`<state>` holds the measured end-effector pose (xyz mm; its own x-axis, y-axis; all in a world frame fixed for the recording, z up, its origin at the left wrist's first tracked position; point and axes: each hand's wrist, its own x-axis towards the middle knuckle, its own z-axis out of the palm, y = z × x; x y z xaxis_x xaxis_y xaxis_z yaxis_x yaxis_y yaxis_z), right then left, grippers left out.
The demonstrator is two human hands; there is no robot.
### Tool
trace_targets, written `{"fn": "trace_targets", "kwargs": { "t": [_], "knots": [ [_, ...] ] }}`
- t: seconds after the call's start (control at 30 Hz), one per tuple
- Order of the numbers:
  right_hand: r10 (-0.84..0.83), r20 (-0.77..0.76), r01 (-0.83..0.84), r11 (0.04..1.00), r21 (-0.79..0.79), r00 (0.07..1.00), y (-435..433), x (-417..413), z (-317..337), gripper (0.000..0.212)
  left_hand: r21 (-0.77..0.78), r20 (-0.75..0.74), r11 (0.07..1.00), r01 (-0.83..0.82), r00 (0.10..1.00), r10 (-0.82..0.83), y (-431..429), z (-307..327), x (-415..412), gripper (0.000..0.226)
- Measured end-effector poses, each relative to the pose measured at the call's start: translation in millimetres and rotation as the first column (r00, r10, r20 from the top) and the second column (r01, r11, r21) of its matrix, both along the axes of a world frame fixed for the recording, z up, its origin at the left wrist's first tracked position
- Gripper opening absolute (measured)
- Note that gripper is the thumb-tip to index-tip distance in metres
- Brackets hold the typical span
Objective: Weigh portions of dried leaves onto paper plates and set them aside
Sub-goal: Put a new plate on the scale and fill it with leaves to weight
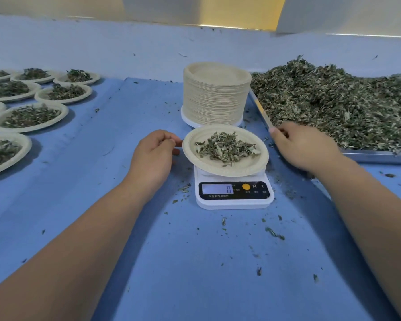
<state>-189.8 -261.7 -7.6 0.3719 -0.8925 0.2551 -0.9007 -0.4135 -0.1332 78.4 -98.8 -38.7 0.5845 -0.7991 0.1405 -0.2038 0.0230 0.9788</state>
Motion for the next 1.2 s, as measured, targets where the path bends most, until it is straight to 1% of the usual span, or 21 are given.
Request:
{"fn": "trace_targets", "kwargs": {
  "t": [0.03,0.07,0.2,0.23,0.27,0.33,0.37,0.4,0.47,0.5,0.63,0.67,0.73,0.77,0.8,0.83,0.9,0.97,1.03,1.1,1.2],
  "knots": [
    [-0.022,-0.048,0.022,1.000,0.000,0.999,-0.6,-1.0,-4.3,0.056,-0.002,-0.001,1.000,0.000,1.000,0.000,-0.2,0.0,0.0,0.026],
    [-0.029,-0.061,0.028,1.000,-0.008,0.998,-1.0,-0.5,-6.0,0.061,-0.003,0.000,1.000,0.000,1.000,0.000,-0.6,-0.3,-0.3,0.025],
    [0.010,0.050,-0.004,0.993,-0.118,0.999,0.1,0.7,-5.2,0.064,0.002,0.013,1.000,0.001,1.000,-0.001,-0.6,-2.3,0.6,0.025],
    [0.002,0.059,0.005,0.994,-0.113,0.998,0.0,-0.4,-3.9,0.064,0.001,0.018,1.000,0.003,1.000,-0.003,-0.8,-2.9,1.1,0.025],
    [-0.028,0.036,0.030,0.998,-0.062,0.999,-0.9,-1.5,-1.9,0.064,-0.001,0.022,1.000,0.005,1.000,-0.005,-1.1,-3.4,1.8,0.025],
    [-0.095,-0.067,0.101,0.990,0.101,0.993,-2.2,-2.9,2.8,0.068,-0.001,0.027,1.000,0.008,1.000,-0.008,-1.7,-4.0,2.9,0.025],
    [-0.099,-0.111,0.115,0.981,0.157,0.989,-1.9,-3.0,4.9,0.071,0.001,0.030,1.000,0.008,1.000,-0.008,-1.8,-4.3,3.3,0.025],
    [-0.084,-0.142,0.110,0.977,0.181,0.986,-1.5,-2.7,5.9,0.073,0.001,0.034,1.000,0.006,0.999,-0.007,-2.2,-4.9,3.6,0.025],
    [-0.047,-0.161,0.073,0.985,0.156,0.986,-0.2,-2.2,5.0,0.072,0.001,0.042,1.000,0.001,0.999,-0.001,-2.5,-5.6,3.8,0.025],
    [-0.034,-0.141,0.052,0.991,0.126,0.989,0.4,-2.5,3.9,0.070,0.000,0.045,1.000,0.000,0.999,0.000,-2.5,-5.5,4.1,0.025],
    [-0.016,0.046,0.014,0.999,0.049,0.999,1.7,-3.6,2.2,0.048,-0.003,0.047,1.000,0.000,0.999,0.000,-1.6,-5.3,5.4,0.026],
    [-0.010,0.068,0.010,1.000,-0.002,0.998,2.2,-3.6,2.7,0.046,-0.004,0.047,1.000,0.001,0.999,-0.001,-1.5,-5.5,5.6,0.026],
    [-0.022,0.042,0.027,0.992,-0.127,0.999,3.2,-5.1,3.7,0.049,-0.004,0.050,1.000,0.004,0.999,-0.004,-1.9,-5.7,5.6,0.025],
    [-0.048,0.008,0.049,0.988,-0.144,0.999,2.6,-6.4,3.9,0.054,-0.004,0.050,1.000,0.002,0.999,-0.002,-2.0,-5.8,5.6,0.025],
    [-0.083,-0.038,0.079,0.990,-0.114,0.996,1.9,-7.8,4.1,0.061,-0.005,0.047,1.000,0.001,0.999,-0.001,-2.3,-5.9,5.6,0.025],
    [-0.112,-0.090,0.108,0.993,-0.049,0.990,1.8,-9.1,4.6,0.068,-0.007,0.038,1.000,0.000,0.999,0.000,-2.5,-5.7,5.7,0.025],
    [-0.111,-0.170,0.123,0.991,0.059,0.979,3.2,-10.1,4.2,0.079,-0.007,0.026,1.000,-0.002,1.000,0.002,-2.7,-5.7,5.8,0.025],
    [-0.057,-0.174,0.065,0.997,0.037,0.983,3.4,-8.2,1.9,0.073,-0.007,0.031,1.000,0.001,1.000,-0.001,-3.4,-6.3,6.2,0.025],
    [-0.008,-0.131,0.002,0.999,-0.047,0.991,5.4,-2.6,-1.8,0.060,-0.005,0.032,1.000,0.004,0.999,-0.004,-3.5,-6.9,7.1,0.025],
    [0.005,-0.088,-0.012,0.997,-0.083,0.996,6.7,2.1,-5.8,0.052,-0.004,0.026,1.000,0.007,1.000,-0.007,-3.9,-7.4,8.0,0.025],
    [-0.023,-0.044,0.019,0.996,-0.088,0.999,6.2,4.3,-6.9,0.057,0.001,0.030,1.000,0.006,1.000,-0.006,-3.7,-7.9,8.2,0.025]
  ]
}}
